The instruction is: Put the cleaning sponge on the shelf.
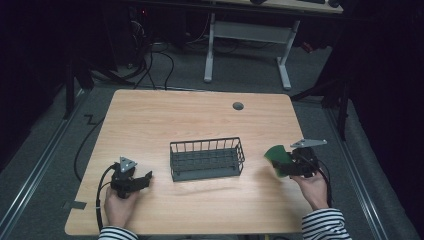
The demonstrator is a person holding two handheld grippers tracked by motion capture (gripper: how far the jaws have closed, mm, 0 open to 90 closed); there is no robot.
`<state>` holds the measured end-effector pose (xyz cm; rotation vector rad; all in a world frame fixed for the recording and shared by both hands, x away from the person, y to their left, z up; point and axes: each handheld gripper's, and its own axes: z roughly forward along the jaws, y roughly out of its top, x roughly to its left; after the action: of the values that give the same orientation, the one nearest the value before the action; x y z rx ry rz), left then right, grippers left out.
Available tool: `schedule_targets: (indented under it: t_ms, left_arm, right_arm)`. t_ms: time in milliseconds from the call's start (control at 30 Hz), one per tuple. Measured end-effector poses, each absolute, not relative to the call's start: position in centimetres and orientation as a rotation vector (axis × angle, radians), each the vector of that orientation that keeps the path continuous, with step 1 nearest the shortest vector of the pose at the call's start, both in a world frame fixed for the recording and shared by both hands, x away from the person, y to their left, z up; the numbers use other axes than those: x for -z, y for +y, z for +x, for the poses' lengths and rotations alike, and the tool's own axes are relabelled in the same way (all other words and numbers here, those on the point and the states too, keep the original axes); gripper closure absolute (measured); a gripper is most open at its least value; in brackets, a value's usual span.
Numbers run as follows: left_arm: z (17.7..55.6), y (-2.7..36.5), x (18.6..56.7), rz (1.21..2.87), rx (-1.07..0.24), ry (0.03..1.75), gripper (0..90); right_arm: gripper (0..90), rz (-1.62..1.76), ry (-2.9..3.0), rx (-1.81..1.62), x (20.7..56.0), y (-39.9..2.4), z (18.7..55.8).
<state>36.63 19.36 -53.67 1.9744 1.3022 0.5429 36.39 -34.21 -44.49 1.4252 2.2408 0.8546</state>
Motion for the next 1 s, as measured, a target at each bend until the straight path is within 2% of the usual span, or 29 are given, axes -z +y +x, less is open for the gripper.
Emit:
schedule_targets:
  t_ms: [567, 1000]
  left_arm:
    - [36.6, 19.3, 53.7, 1.976, -0.545, 1.301, 27.3]
    - [36.6, 19.4, 53.7, 1.976, -0.541, 1.3, 26.8]
  right_arm:
    - [30.7, 1.369, 2.23, -1.015, 40.9, -31.9, 37.4]
    - [30.8, 1.257, 2.277, -1.102, 37.9, -27.9, 38.4]
